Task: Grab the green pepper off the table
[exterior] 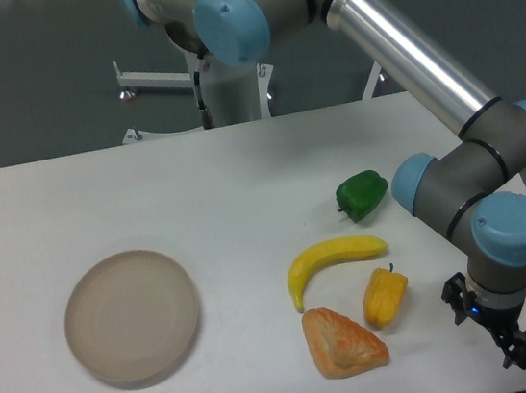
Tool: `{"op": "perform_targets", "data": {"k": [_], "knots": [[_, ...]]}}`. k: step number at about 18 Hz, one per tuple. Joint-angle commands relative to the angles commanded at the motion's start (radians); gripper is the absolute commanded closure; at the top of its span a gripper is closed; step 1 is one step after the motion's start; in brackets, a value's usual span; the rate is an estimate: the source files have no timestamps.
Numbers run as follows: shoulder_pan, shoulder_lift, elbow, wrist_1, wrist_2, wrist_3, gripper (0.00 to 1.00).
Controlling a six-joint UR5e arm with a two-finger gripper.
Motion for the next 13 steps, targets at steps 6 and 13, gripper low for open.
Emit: {"op": "perform_targets", "data": {"k": [6, 13], "knots": [[-0.002, 0.005, -0.012, 0.002, 0.000, -0.005, 0.00], [-0.002, 0.012, -0.014, 0.000, 0.005, -0.018, 0.00]]}}
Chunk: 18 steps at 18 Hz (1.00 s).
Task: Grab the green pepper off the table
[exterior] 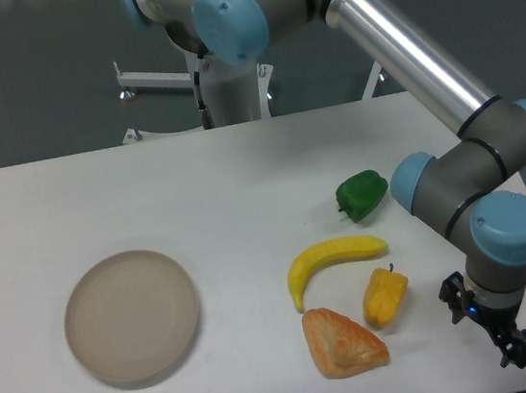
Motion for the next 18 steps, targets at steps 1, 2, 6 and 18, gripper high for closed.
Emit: {"op": "perform_targets", "data": {"k": [1, 2, 6, 18], "knots": [[0.000, 0.003, -0.003, -0.005, 0.000, 0.000, 0.00], [0.000, 0.015, -0.015, -0.006, 0.000, -0.003, 0.00], [0.006, 0.089, -0.122, -0.006, -0.002, -0.020, 0.00], [0.147, 0.409, -0.543, -0.083, -0.051, 0.081, 0.00]]}}
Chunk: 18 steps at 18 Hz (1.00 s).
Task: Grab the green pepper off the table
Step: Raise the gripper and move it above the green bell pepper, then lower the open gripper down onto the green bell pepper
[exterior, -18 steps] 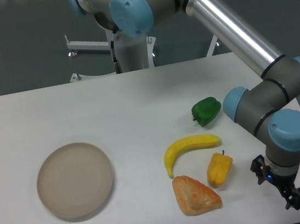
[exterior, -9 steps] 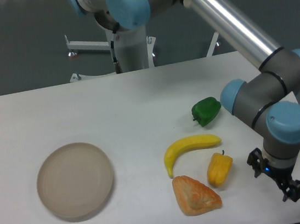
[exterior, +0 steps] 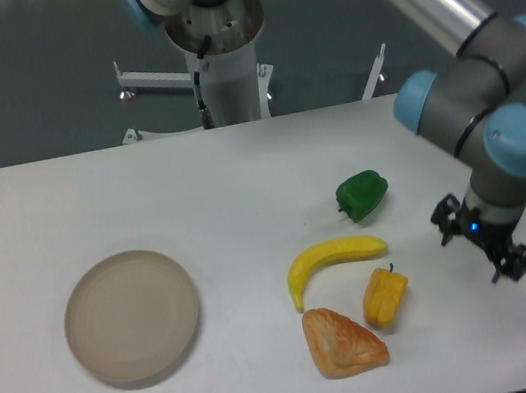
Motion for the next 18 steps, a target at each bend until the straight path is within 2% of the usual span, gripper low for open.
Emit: {"op": "perform_targets", "data": {"k": [3, 6, 7, 10, 15, 18], "knots": [[0.008, 0.066, -0.097, -0.005, 0.005, 0.000, 0.00], [0.009, 0.115, -0.157, -0.076, 0.008, 0.000, 0.00], [0.008, 0.127, -0.178, -0.084, 0.006, 0.000, 0.00], [0.006, 0.167, -0.262, -0.069, 0.000, 0.002, 0.00], [-0.008, 0.175, -0.302, -0.068, -0.003, -0.001, 0.00], [-0.009, 0.181, -0.348, -0.017, -0.003, -0.012, 0.00]]}}
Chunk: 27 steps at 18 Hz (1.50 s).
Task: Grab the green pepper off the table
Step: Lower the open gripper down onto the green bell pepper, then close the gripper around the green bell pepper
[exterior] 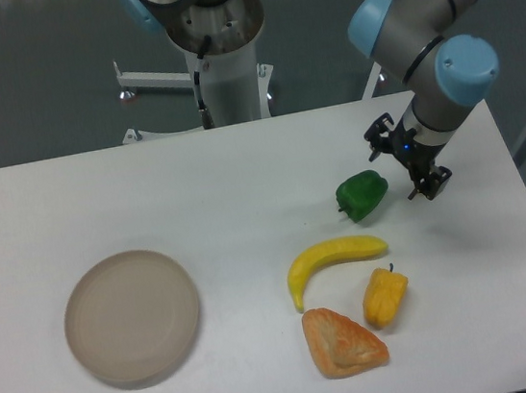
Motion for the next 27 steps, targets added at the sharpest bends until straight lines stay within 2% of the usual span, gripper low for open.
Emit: {"op": "perform_targets", "data": {"k": [2, 6, 9, 15, 17, 21, 22, 26, 27], "knots": [[0.000, 0.002, -0.019, 0.032, -0.002, -0.002, 0.00], [-0.002, 0.014, -0.052, 0.037, 0.002, -0.002, 0.00], [-0.011, 0.018, -0.072, 0.062, 0.000, -0.005, 0.00], [-0.017, 0.018, -0.091, 0.065, 0.000, -0.017, 0.00], [-0.018, 0.018, -0.115, 0.066, 0.000, -0.018, 0.00], [-0.028, 0.017, -0.149, 0.146, 0.000, -0.028, 0.00], [-0.035, 0.017, -0.147, 0.154, 0.000, -0.029, 0.05], [-0.035, 0.017, -0.141, 0.154, -0.002, -0.026, 0.41], [-0.035, 0.017, -0.140, 0.154, -0.002, -0.028, 0.47]]}}
